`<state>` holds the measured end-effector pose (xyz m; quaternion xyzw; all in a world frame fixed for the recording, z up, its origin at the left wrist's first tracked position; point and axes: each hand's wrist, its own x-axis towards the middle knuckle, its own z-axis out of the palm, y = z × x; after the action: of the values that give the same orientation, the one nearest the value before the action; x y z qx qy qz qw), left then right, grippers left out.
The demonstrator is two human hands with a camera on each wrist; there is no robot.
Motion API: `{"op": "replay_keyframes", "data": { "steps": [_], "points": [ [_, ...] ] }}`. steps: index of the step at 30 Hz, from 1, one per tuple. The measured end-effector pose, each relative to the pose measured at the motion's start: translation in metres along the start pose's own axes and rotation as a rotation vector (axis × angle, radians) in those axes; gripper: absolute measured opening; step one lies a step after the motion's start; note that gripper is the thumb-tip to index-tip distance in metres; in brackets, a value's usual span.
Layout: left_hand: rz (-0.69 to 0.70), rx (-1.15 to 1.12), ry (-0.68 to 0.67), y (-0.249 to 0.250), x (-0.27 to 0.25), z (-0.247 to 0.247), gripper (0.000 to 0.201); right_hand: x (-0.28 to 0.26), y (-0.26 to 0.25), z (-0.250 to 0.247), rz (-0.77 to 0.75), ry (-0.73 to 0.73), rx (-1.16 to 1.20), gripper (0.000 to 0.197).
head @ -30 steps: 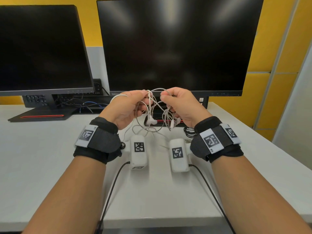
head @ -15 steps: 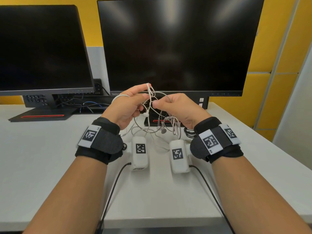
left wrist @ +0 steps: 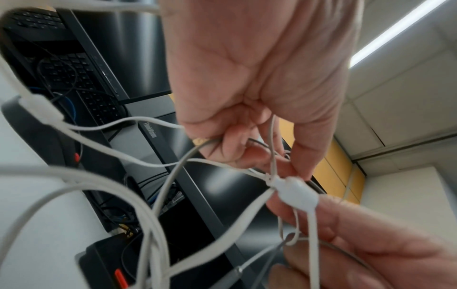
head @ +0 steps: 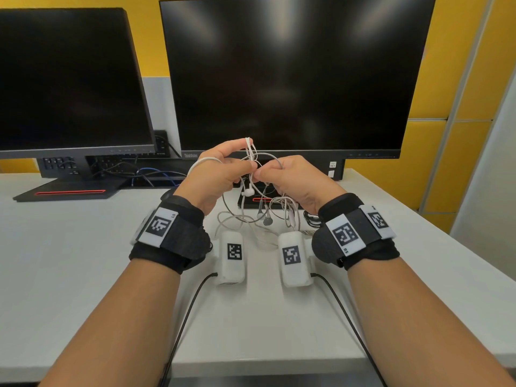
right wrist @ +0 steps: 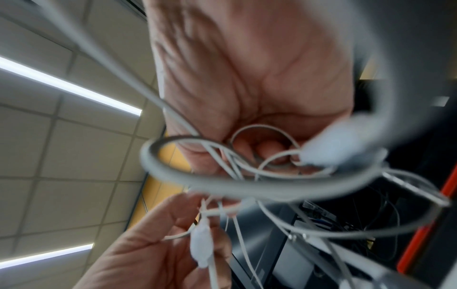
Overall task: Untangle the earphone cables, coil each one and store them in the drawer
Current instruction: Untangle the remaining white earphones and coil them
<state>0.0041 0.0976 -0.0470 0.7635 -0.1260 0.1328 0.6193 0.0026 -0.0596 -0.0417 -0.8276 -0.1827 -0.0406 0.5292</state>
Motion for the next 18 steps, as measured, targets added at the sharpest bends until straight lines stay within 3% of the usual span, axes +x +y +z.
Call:
{"op": "replay_keyframes", "data": {
  "steps": [8, 13, 18],
  "points": [
    [0.004, -0.066, -0.216, 0.0033, -0.0055, -0.0052, 0.043, 0.0056, 0.0002, -0.0033, 0.064, 0.201, 0.093, 0.022],
    [0.058, 0.010, -0.160, 0.0032, -0.0060, -0.0020, 0.031, 0.0054, 0.0046, -0.0010, 0.001, 0.092, 0.089, 0.024],
    [0.094, 0.041, -0.151, 0.0048, -0.0066, -0.0015, 0.034, 0.0064, 0.0063, -0.0028, 0.022, 0.057, 0.067, 0.029]
  ]
}}
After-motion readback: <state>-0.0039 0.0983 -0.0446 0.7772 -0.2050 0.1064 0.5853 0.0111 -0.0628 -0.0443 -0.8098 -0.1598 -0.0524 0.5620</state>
